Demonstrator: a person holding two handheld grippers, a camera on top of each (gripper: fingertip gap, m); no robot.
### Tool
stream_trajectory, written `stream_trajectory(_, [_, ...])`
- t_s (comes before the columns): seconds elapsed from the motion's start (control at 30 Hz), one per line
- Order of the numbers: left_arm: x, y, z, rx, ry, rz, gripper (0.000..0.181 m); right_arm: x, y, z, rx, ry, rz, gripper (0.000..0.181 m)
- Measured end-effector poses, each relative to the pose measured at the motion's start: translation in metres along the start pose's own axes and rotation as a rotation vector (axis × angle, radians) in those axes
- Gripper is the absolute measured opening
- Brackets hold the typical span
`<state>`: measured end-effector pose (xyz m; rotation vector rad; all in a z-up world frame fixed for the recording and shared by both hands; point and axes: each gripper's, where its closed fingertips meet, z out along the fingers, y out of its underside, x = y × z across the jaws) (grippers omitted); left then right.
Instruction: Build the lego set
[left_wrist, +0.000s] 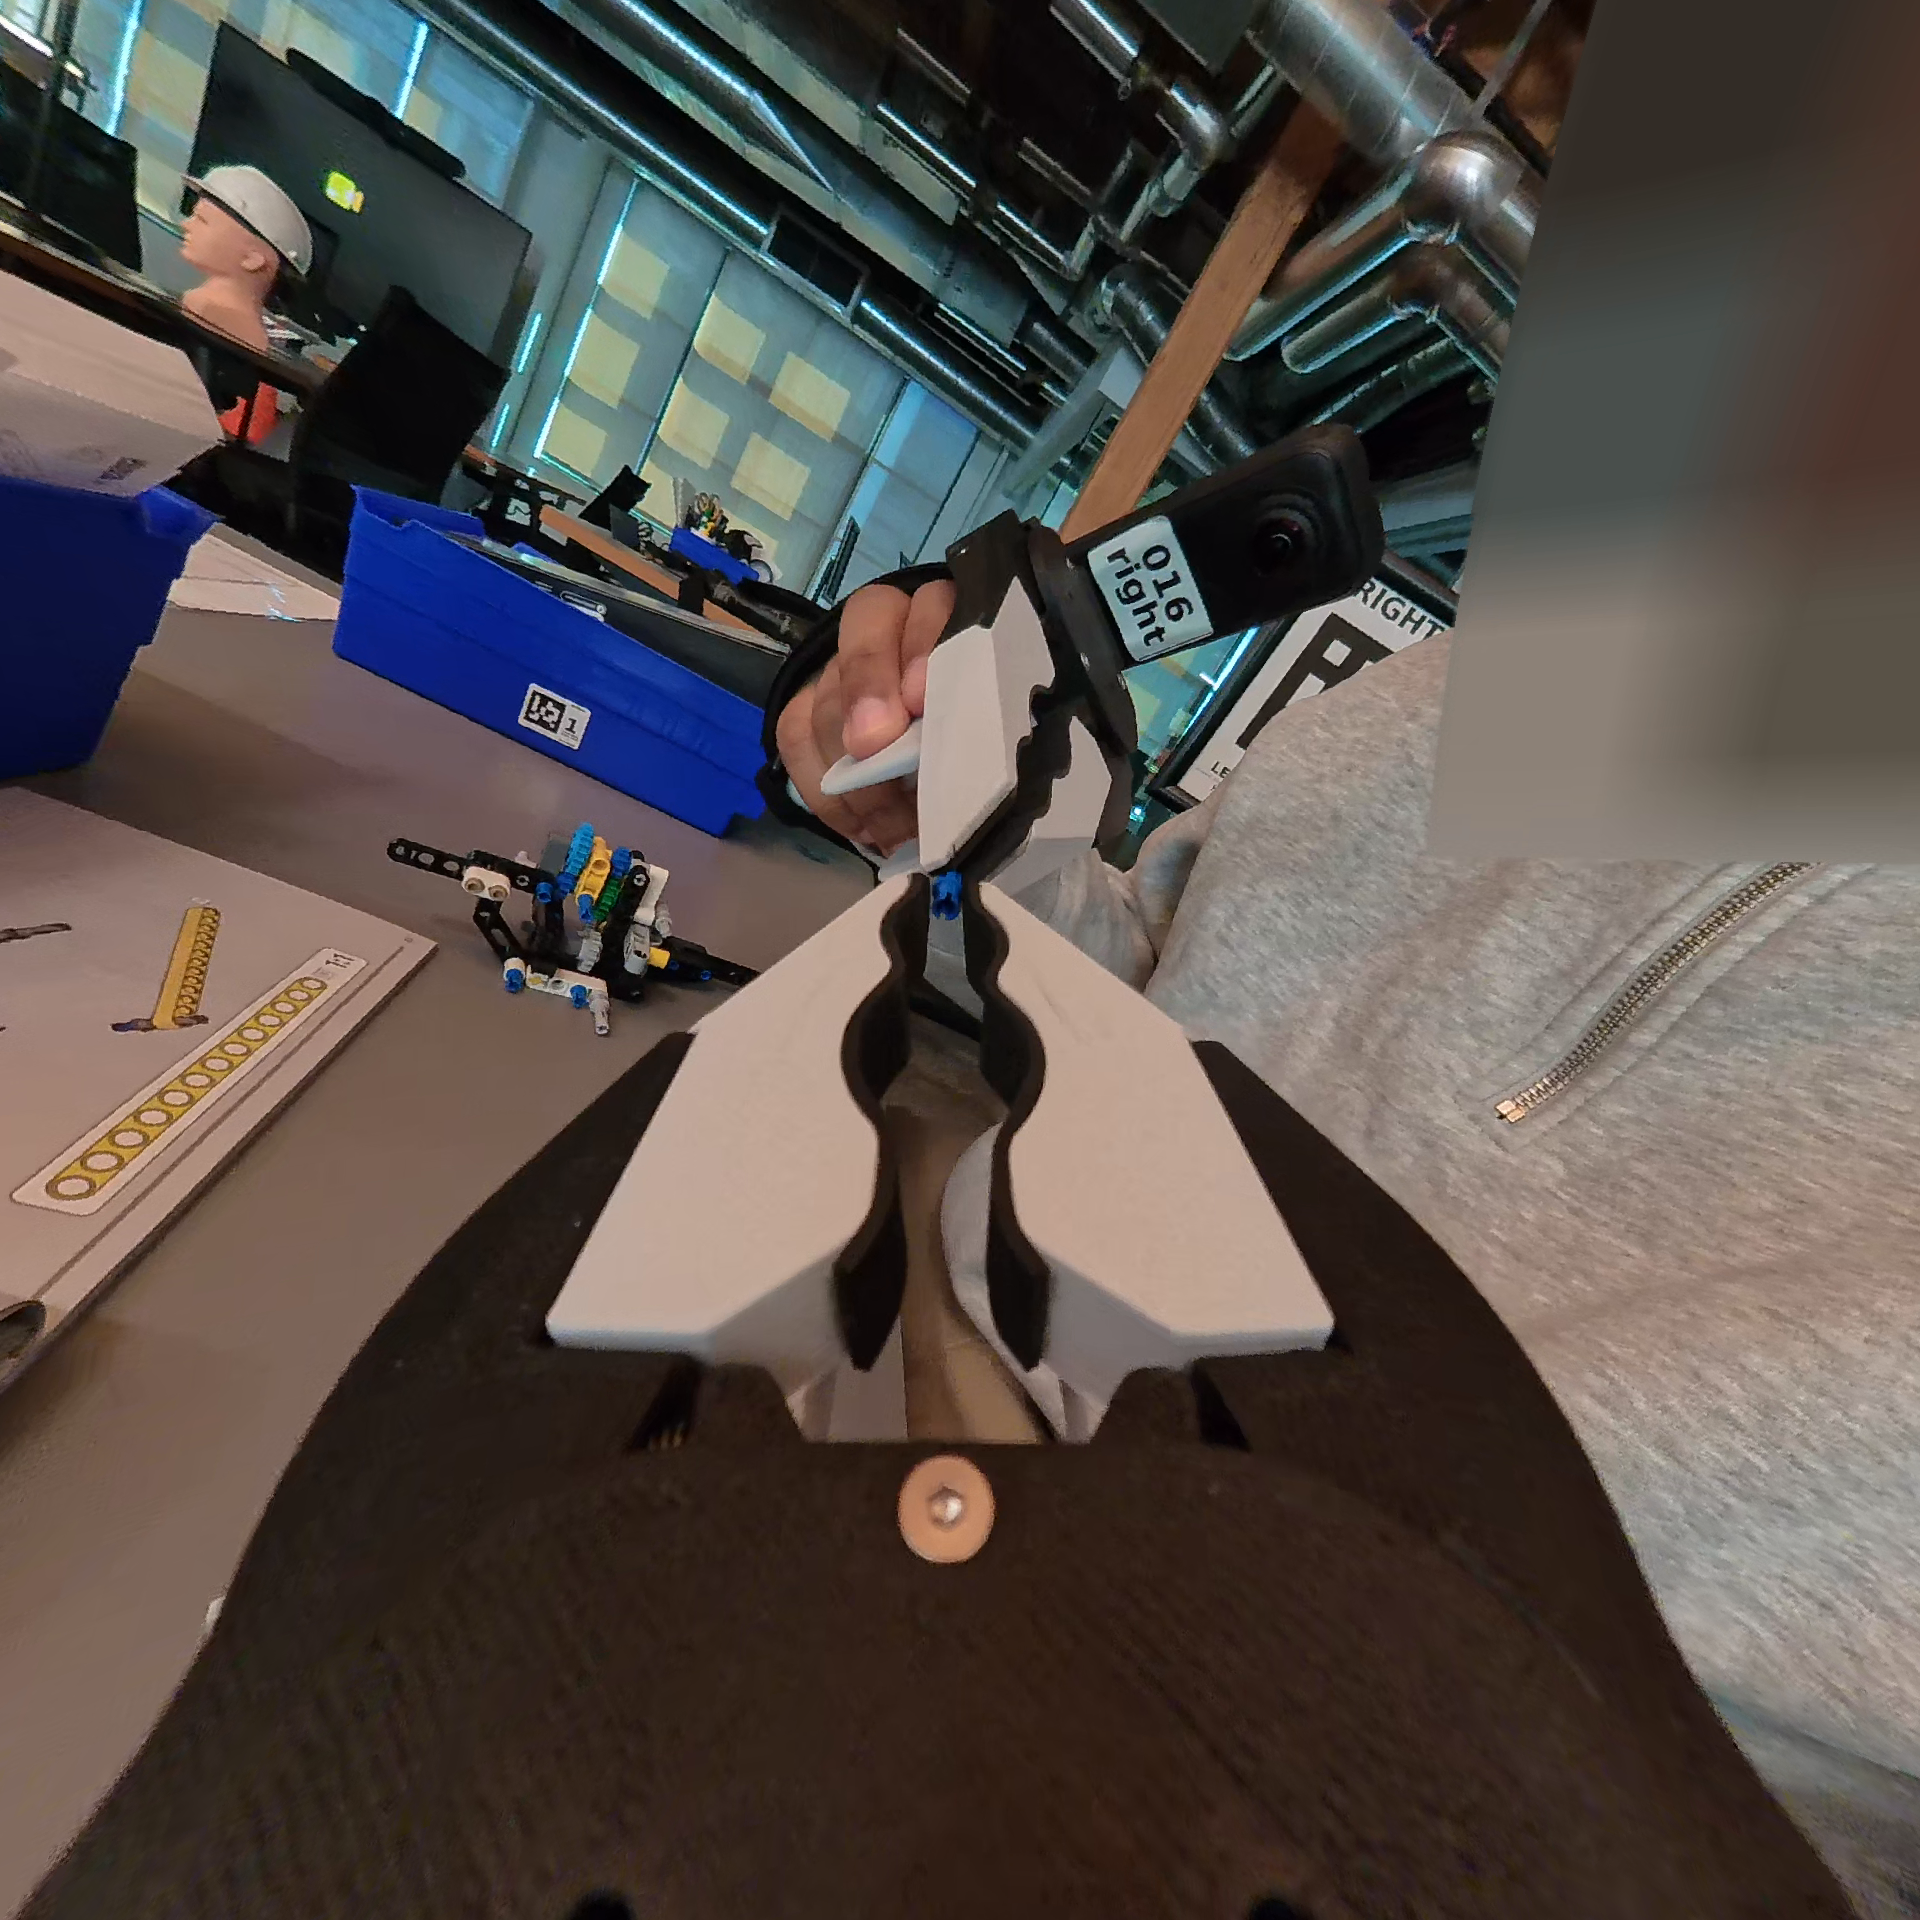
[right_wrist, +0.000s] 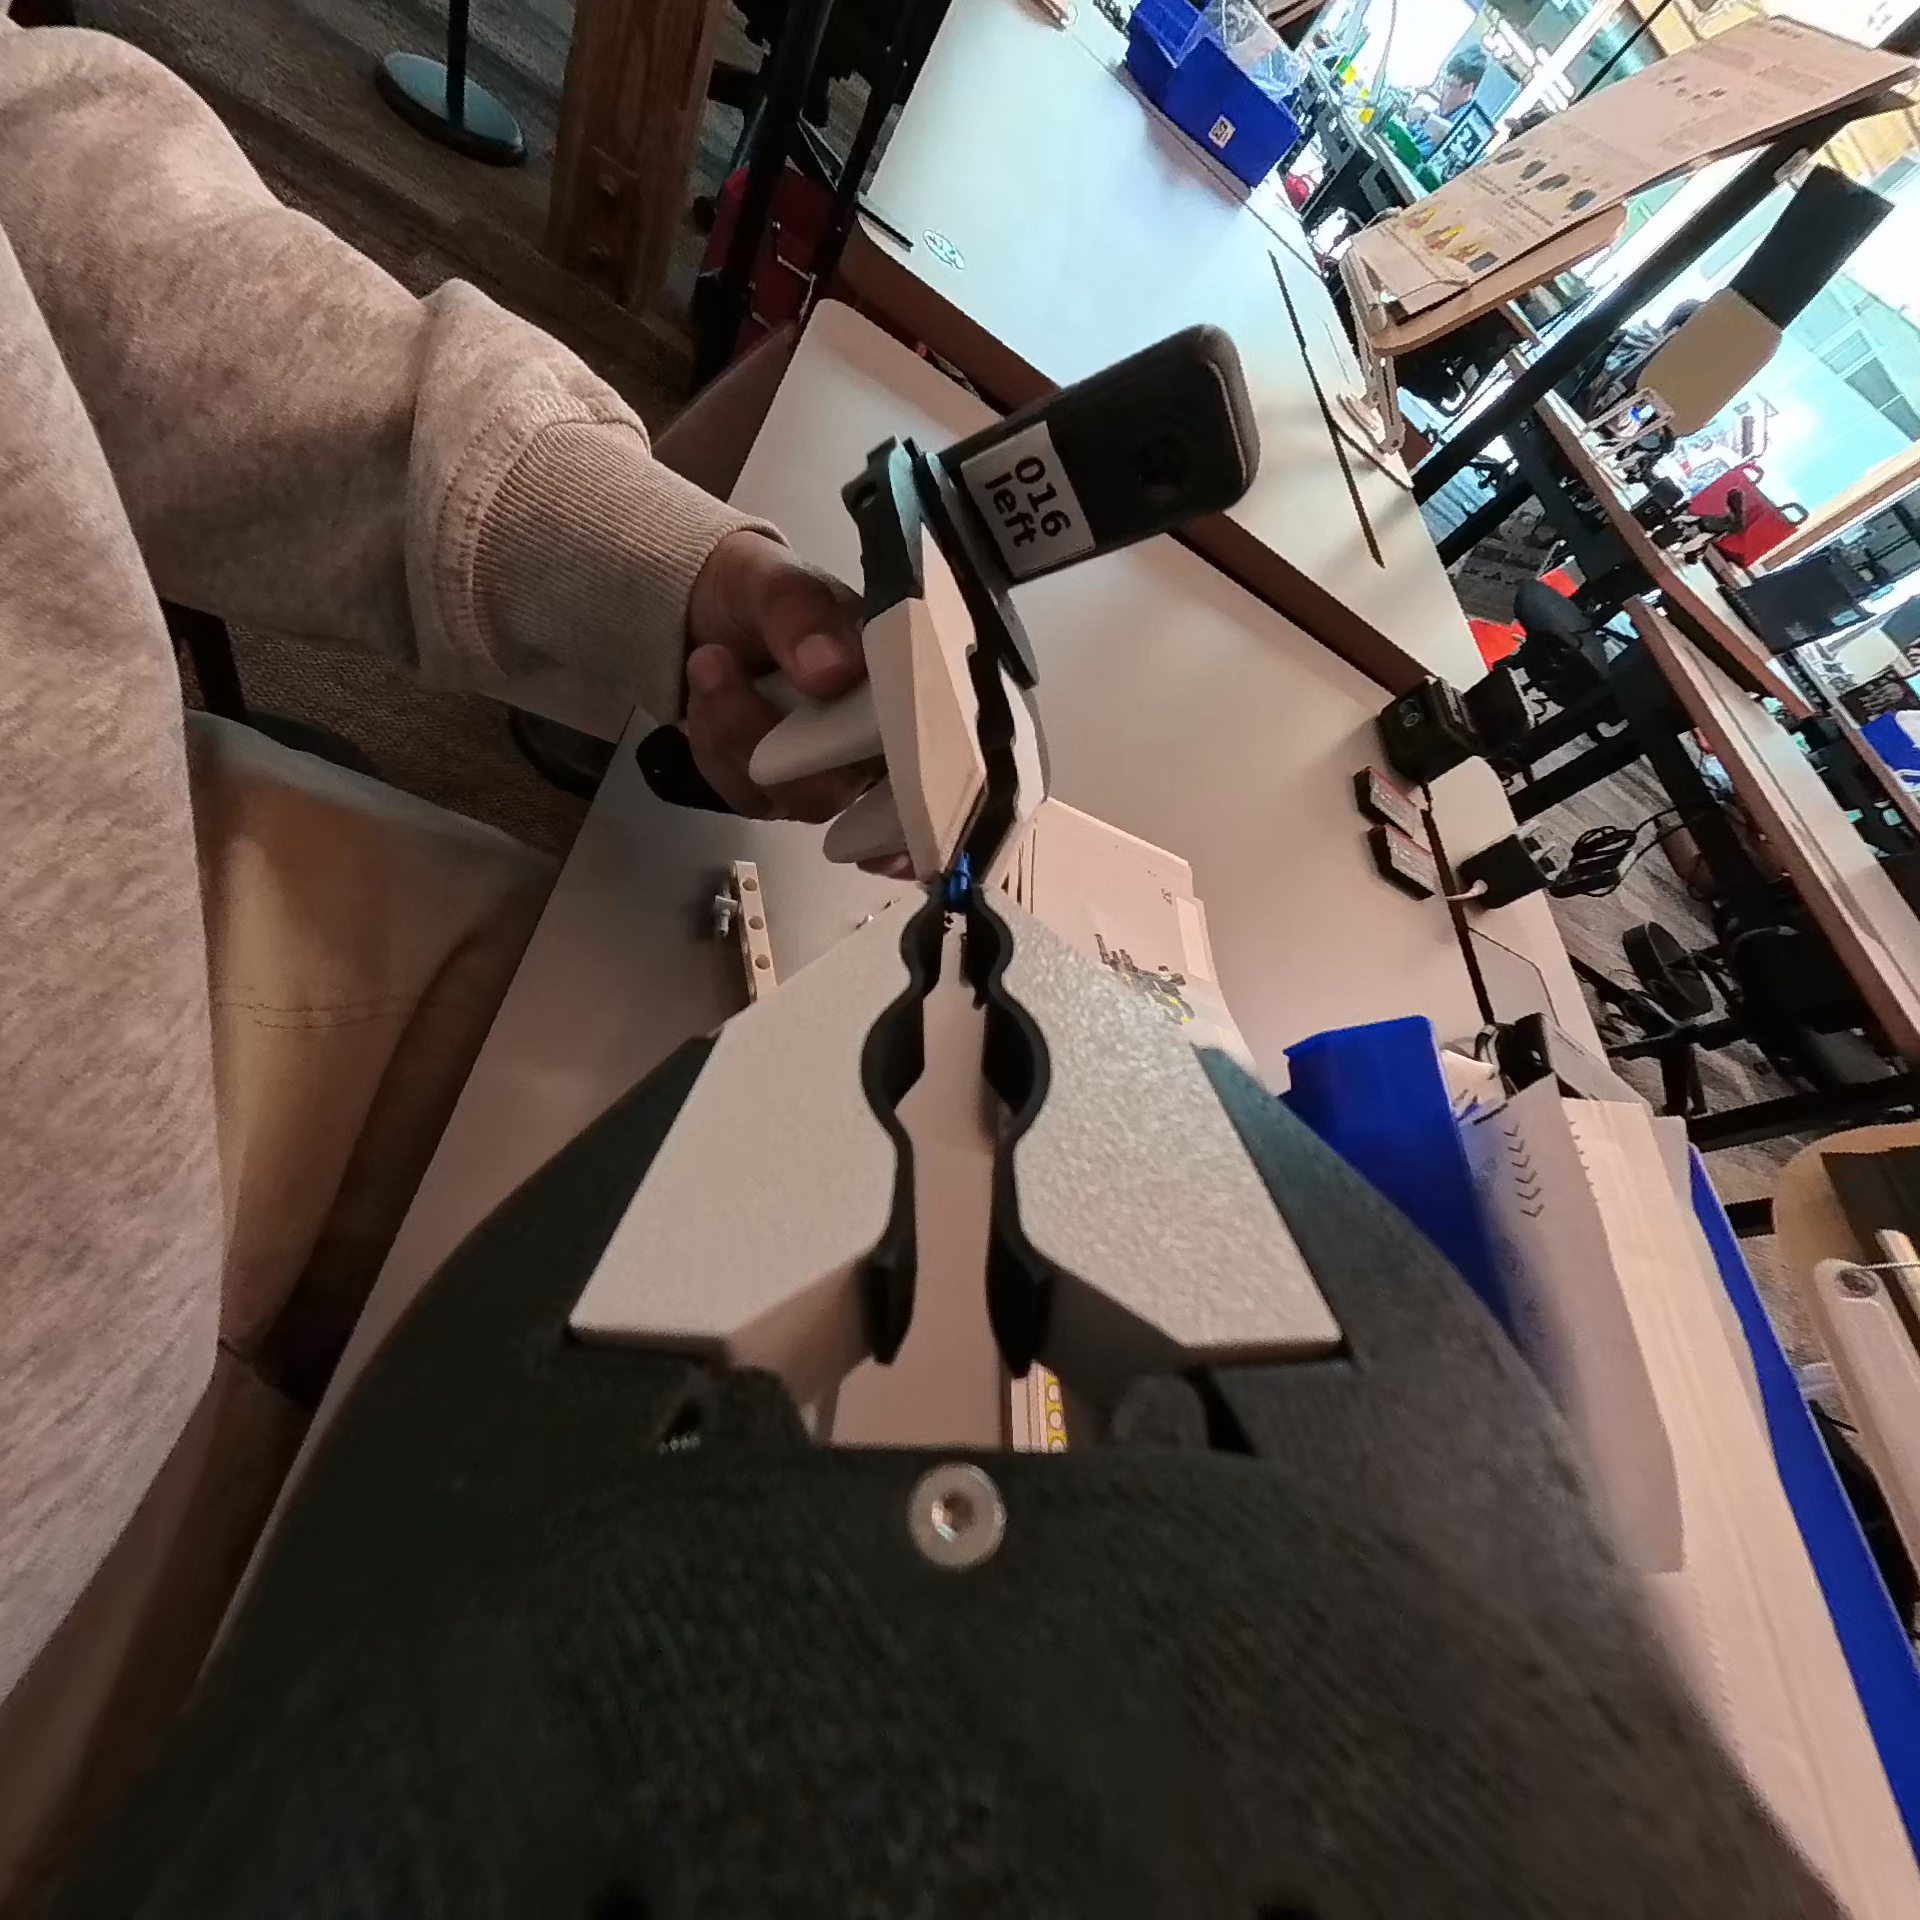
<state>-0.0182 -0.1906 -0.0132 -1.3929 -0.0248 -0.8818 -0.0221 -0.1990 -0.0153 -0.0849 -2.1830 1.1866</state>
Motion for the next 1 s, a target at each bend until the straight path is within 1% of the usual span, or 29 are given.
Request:
stream_trajectory(0.57, [-0.0008, -0.0003, -0.0001, 0.001, -0.006, 0.002, 0.002, -0.0009, 0.0019, -0.0012, -0.009, -0.004, 0.0, 0.002])
stream_trajectory(0.73, [0.0022, -0.0026, -0.0001, -0.01, -0.015, 0.055, 0.001, -0.0014, 0.0014, -0.0015, -0.005, -0.006, 0.003, 0.002])
stream_trajectory(0.93, [0.0024, -0.0051, -0.0012, -0.008, -0.026, 0.075, 0.001, 0.0005, -0.0017, -0.0015, 0.009, 0.004, 0.006, 0.002])
stream_trajectory(1.0, [0.0015, -0.0061, -0.0062, -0.024, -0.048, 0.094, 0.001, 0.0006, -0.0023, -0.001, 0.013, 0.005, 0.01, 0.002])
